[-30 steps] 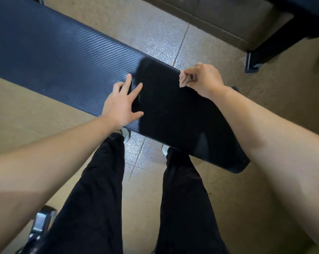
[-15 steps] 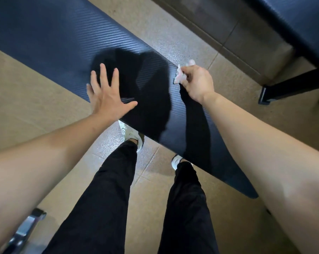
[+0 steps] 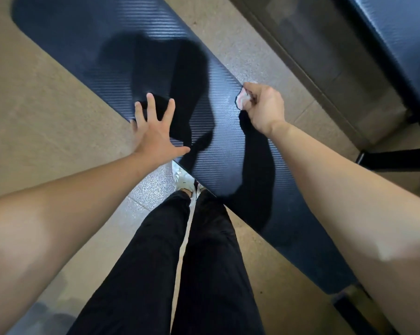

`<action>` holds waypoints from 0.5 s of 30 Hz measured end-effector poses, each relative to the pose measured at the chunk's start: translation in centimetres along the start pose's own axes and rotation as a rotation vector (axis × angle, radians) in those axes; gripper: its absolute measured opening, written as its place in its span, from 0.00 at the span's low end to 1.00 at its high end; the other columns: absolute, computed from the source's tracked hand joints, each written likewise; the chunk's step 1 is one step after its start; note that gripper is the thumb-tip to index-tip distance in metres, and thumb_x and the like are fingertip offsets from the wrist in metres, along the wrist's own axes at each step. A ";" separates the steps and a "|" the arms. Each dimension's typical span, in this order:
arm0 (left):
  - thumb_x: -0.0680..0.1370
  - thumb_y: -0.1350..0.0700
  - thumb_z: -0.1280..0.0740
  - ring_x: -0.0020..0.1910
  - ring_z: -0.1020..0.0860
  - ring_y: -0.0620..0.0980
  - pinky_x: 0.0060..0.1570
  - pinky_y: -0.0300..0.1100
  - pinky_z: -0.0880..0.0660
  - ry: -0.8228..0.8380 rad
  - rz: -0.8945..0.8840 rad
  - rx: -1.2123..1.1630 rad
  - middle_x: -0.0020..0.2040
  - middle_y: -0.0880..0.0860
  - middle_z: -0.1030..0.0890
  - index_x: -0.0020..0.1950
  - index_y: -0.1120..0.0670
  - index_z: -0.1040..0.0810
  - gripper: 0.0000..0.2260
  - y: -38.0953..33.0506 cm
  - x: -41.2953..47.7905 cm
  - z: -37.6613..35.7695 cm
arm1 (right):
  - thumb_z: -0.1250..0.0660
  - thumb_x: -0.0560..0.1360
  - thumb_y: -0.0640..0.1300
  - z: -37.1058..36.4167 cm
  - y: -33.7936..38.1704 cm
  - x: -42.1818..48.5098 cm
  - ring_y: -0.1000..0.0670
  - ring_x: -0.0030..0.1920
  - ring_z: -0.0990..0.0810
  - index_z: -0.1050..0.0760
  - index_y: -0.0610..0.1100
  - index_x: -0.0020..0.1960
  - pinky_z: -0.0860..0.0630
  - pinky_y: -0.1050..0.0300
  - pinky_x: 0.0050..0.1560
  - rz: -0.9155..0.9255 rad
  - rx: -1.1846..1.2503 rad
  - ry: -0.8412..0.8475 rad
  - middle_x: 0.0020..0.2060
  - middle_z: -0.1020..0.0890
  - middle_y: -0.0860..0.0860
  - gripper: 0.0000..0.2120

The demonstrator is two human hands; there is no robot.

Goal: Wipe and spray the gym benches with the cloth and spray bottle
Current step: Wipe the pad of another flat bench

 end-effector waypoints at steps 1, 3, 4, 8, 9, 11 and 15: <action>0.66 0.27 0.27 0.81 0.55 0.69 0.77 0.66 0.43 0.007 -0.004 0.007 0.83 0.59 0.60 0.83 0.41 0.58 0.57 0.3 0.0 0.0 | 0.40 0.69 0.38 0.0 0.8 0.6 0.43 0.43 0.21 0.22 0.44 0.49 0.22 0.48 0.49 0.001 0.023 0.004 0.40 0.18 0.49 0.13; 0.66 0.28 0.27 0.81 0.55 0.69 0.77 0.65 0.41 0.017 -0.015 0.003 0.83 0.58 0.60 0.83 0.41 0.58 0.56 0.6 0.1 0.0 | 0.38 0.71 0.36 0.1 2.1 2.1 0.42 0.48 0.19 0.20 0.44 0.55 0.23 0.48 0.54 0.009 0.066 0.015 0.44 0.15 0.47 0.15; 0.67 0.28 0.27 0.81 0.54 0.69 0.77 0.65 0.40 0.016 -0.022 0.000 0.83 0.58 0.60 0.83 0.41 0.58 0.56 0.7 0.1 -0.1 | 0.38 0.72 0.35 0.0 2.8 2.8 0.42 0.50 0.19 0.21 0.43 0.56 0.23 0.48 0.55 0.024 0.087 0.020 0.46 0.15 0.47 0.15; 0.66 0.28 0.26 0.80 0.53 0.69 0.75 0.65 0.37 0.019 -0.028 -0.005 0.83 0.58 0.59 0.83 0.41 0.57 0.56 0.8 0.0 0.0 | 0.38 0.74 0.37 -0.8 5.3 5.2 0.44 0.50 0.18 0.21 0.47 0.58 0.22 0.49 0.56 0.080 0.107 0.029 0.46 0.15 0.49 0.15; 0.67 0.29 0.26 0.81 0.53 0.69 0.74 0.64 0.35 0.021 -0.030 -0.026 0.83 0.57 0.59 0.83 0.41 0.56 0.55 0.9 0.0 0.1 | 0.38 0.75 0.38 -1.0 5.8 5.8 0.44 0.52 0.18 0.21 0.47 0.60 0.22 0.49 0.58 0.079 0.111 0.035 0.48 0.15 0.49 0.16; 0.67 0.29 0.26 0.81 0.53 0.65 0.70 0.60 0.28 0.025 -0.034 -0.066 0.84 0.54 0.59 0.83 0.39 0.54 0.53 1.2 -0.1 0.5 | 0.37 0.76 0.38 -1.2 6.7 6.9 0.44 0.55 0.18 0.22 0.47 0.64 0.23 0.48 0.62 0.074 0.124 0.057 0.51 0.15 0.48 0.17; 0.70 0.29 0.30 0.81 0.49 0.60 0.61 0.56 0.23 0.015 -0.077 -0.067 0.84 0.51 0.54 0.83 0.38 0.48 0.46 2.9 -0.1 1.4 | 0.43 0.71 0.43 -1.9 9.0 8.9 0.48 0.49 0.19 0.21 0.53 0.56 0.22 0.49 0.61 0.080 0.148 0.076 0.47 0.15 0.50 0.18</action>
Point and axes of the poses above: each hand's wrist, its own x-axis towards the middle knuckle, its own z-axis out of the back of the hand, y = z × x, the point moved 1 cm from there along x, towards the middle knuckle
